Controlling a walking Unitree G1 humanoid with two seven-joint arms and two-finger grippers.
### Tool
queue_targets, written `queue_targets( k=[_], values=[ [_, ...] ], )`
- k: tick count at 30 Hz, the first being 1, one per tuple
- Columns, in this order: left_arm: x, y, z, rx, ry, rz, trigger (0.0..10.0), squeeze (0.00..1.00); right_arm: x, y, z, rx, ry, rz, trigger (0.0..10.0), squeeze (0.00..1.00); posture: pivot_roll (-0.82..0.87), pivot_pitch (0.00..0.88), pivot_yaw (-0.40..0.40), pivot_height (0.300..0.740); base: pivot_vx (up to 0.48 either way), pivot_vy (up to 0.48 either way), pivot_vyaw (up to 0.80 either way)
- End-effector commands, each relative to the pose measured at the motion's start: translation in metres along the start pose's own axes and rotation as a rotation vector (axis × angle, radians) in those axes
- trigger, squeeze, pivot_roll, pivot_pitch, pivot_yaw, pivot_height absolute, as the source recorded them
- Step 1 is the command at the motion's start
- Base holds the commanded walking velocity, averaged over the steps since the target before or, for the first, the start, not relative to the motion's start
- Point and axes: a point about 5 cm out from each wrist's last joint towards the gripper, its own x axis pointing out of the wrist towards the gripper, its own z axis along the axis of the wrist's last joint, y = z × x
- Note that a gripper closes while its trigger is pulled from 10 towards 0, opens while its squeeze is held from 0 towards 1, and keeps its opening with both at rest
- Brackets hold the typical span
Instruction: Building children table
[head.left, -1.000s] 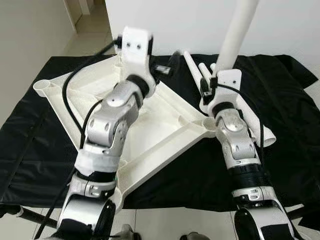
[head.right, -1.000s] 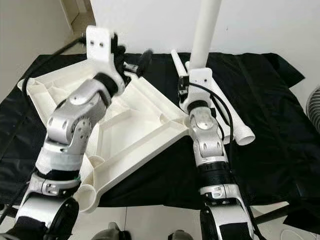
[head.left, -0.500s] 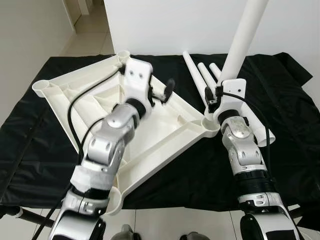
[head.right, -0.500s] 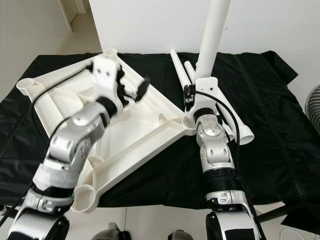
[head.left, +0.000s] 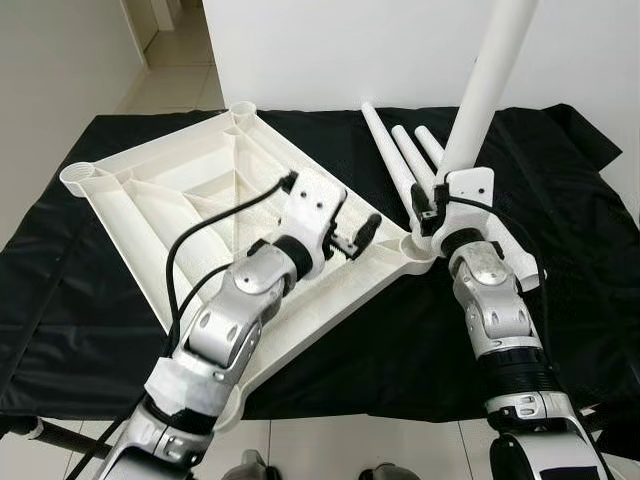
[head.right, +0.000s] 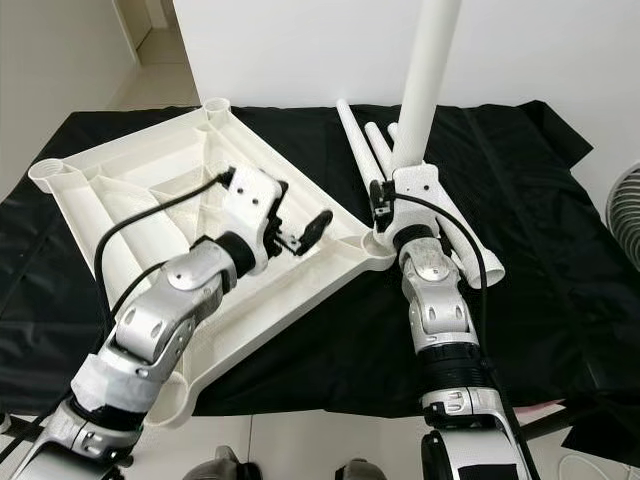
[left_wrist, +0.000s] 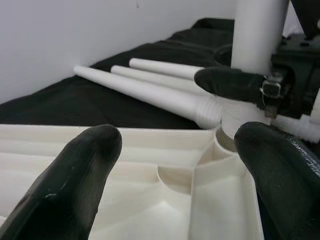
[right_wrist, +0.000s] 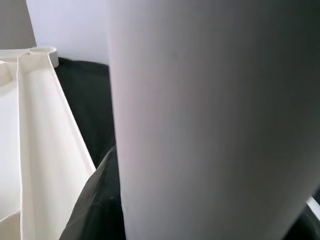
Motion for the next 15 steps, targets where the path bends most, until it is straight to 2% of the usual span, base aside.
queue_targets(
  k=[1,7,15],
  values=[
    [-0.002,-0.009,-0.003,0.032,0.002,-0.15,10.0,0.0,-0.001,0.003,-0.001,-0.012,-0.003,0.028,10.0,0.0,-0.13,0.061,0.065,0.74,0.0,0.0,0.0],
    [-0.006,-0.015,-0.016,0.048,0.048,-0.183,10.0,0.0,-0.004,0.009,-0.01,-0.035,0.008,0.115,10.0,0.0,-0.14,0.064,0.063,0.74,0.0,0.0,0.0],
    [-0.008,-0.022,-0.019,0.063,0.064,-0.222,10.0,0.0,-0.003,0.018,-0.016,-0.077,0.022,0.208,10.0,0.0,-0.14,0.064,0.063,0.74,0.0,0.0,0.0]
  ],
)
